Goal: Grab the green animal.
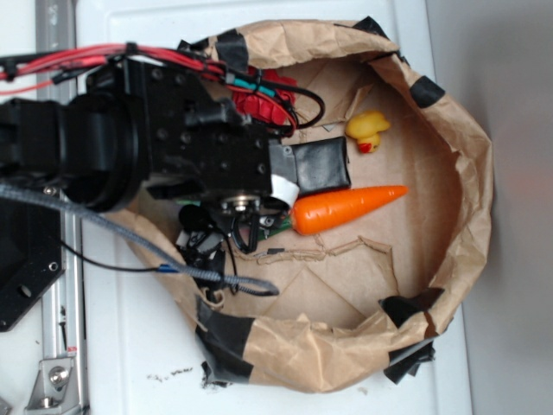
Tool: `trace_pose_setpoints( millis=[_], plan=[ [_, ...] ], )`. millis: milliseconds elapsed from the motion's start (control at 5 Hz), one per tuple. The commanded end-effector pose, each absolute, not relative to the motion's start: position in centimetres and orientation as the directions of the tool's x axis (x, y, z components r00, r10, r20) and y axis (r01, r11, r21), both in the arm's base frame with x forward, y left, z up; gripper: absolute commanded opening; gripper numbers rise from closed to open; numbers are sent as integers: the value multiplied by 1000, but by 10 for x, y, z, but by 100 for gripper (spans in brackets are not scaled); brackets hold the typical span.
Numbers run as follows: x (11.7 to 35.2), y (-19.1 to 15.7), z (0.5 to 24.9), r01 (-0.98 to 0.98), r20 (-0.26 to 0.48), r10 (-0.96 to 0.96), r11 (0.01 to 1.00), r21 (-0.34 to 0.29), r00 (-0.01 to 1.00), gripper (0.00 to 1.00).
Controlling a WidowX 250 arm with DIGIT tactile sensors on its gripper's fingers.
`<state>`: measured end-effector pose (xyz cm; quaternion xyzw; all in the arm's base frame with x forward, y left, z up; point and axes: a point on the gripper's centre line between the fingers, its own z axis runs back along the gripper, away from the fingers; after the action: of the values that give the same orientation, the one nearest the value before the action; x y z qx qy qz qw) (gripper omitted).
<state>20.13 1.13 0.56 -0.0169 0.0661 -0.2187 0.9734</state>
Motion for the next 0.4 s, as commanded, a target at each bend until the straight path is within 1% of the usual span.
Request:
trace_pose_setpoints(
  millis=[0,200],
  plan=[
    [231,18,54,302,-29,-304,952,-55,952,0],
    [262,-7,91,302,41,-299,951,-73,953,0]
  ],
)
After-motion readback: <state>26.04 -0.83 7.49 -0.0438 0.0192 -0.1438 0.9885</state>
